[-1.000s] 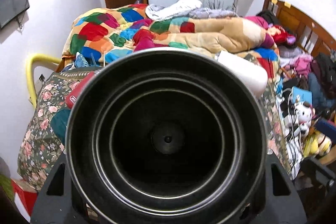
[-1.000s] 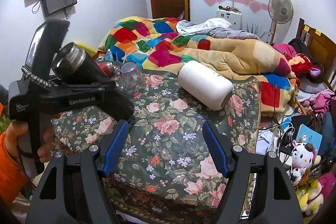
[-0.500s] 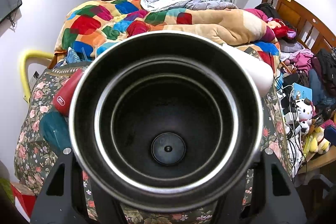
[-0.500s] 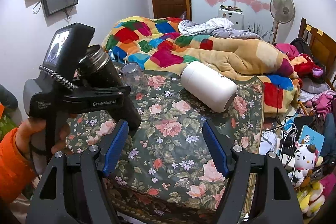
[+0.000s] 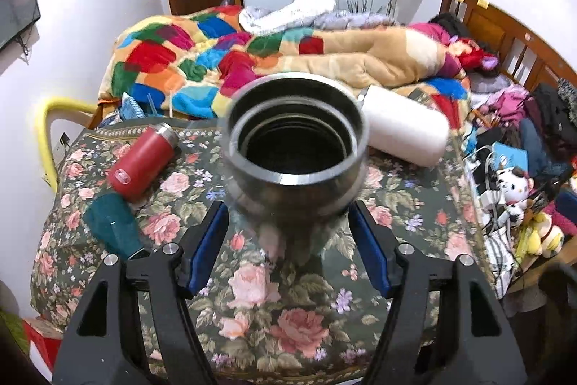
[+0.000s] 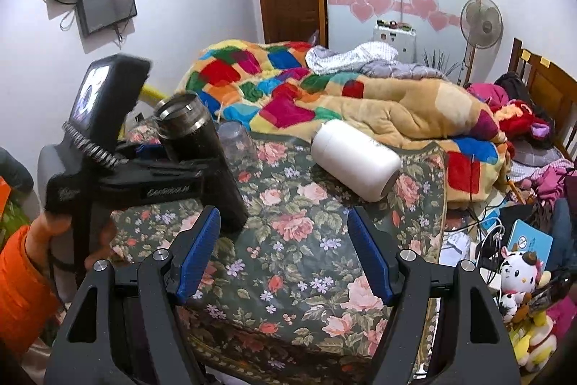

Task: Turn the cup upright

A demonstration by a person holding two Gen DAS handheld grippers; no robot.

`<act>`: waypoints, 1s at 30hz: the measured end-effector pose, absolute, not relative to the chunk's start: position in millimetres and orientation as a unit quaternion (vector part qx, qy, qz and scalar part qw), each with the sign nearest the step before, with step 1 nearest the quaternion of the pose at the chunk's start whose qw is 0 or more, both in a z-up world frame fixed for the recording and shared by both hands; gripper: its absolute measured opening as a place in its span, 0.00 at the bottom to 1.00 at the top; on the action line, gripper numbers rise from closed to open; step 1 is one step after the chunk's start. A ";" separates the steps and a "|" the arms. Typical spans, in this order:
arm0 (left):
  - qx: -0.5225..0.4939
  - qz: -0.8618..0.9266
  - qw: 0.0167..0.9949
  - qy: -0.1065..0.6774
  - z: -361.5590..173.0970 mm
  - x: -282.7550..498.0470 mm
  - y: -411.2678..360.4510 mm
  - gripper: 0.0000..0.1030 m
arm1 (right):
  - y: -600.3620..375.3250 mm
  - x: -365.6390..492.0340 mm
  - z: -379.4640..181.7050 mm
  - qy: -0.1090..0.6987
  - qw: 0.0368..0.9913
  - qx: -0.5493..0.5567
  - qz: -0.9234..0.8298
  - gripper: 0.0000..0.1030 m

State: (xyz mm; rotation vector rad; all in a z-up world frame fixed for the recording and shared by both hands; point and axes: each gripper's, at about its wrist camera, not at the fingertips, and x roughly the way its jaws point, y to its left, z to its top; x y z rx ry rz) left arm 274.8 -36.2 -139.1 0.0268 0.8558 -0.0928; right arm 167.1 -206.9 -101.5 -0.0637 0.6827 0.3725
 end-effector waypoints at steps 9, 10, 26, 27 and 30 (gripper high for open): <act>0.006 -0.031 0.961 0.273 -51.8 165.5 -15.3 0.66 | -206.4 115.3 -43.1 0.239 0.953 -0.008 0.183 0.68; 0.004 -0.027 0.968 0.251 -40.9 150.0 -12.6 0.66 | -206.5 107.2 -35.0 0.224 0.957 -0.002 0.184 0.68; -0.016 0.010 0.998 0.053 22.7 -7.6 -1.8 0.89 | -190.4 9.2 16.1 0.080 0.979 0.024 0.186 0.79; -0.014 0.014 0.999 0.048 22.3 -11.8 -2.6 0.90 | -190.2 5.8 16.0 0.076 0.980 0.024 0.184 0.81; -0.015 0.019 0.999 0.041 20.5 -20.5 -2.6 0.98 | -187.2 -3.2 15.7 0.067 0.982 0.018 0.175 0.91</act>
